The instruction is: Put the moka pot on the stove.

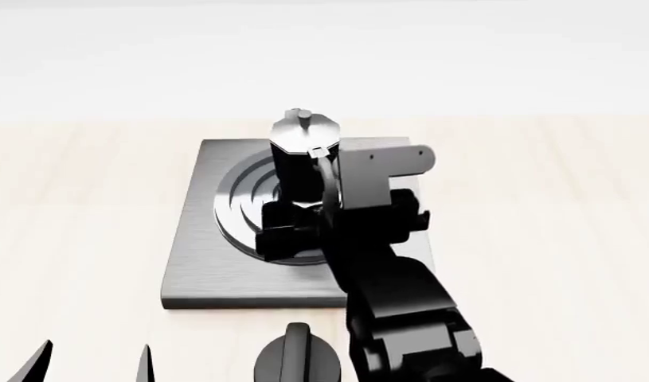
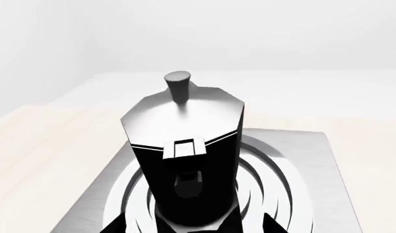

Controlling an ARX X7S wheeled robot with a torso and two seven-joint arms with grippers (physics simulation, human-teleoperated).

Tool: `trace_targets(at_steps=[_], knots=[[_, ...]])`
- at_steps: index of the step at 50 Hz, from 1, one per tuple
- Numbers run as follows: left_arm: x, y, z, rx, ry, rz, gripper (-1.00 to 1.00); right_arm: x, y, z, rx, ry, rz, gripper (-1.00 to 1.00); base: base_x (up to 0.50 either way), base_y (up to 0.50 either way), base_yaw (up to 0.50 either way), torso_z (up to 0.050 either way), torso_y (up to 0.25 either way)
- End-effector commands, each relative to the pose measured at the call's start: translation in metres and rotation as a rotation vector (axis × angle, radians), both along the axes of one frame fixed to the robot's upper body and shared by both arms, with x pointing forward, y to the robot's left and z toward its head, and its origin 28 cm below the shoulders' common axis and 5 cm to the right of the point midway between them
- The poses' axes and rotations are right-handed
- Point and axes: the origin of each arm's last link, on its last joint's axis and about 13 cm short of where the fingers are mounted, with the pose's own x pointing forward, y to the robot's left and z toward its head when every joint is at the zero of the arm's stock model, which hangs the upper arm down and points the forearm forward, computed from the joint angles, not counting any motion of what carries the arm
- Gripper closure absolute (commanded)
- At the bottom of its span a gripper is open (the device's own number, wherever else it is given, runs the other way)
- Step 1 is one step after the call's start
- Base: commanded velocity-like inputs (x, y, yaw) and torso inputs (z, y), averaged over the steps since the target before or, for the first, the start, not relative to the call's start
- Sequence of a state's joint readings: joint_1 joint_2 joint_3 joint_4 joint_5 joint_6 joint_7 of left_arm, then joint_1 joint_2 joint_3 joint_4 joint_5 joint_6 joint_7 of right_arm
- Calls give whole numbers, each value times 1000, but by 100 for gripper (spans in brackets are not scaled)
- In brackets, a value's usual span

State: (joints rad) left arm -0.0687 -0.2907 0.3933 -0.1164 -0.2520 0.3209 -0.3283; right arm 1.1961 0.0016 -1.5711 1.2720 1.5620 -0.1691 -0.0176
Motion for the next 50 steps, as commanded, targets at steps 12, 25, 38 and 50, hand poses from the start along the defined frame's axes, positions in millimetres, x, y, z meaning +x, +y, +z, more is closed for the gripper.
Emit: trace_targets(at_steps=[12,25,38,50], knots=[[0,0,0,-11,-10,-3,-100,-3,2,-7,13,-8,57,-100,0,0,0,0,0],[0,0,0,-5,-12,-3,-100,-1,-1,-4,7,-65,54,-100,0,0,0,0,0],[0,0,0,2,-14,-3,-100,-4,-2,-13,17,-106,65,-100,0,0,0,0,0],[0,0,0,7,-16,-3,-100,-17,-5,-10,-16,-176,62,-100,0,0,0,0,0]])
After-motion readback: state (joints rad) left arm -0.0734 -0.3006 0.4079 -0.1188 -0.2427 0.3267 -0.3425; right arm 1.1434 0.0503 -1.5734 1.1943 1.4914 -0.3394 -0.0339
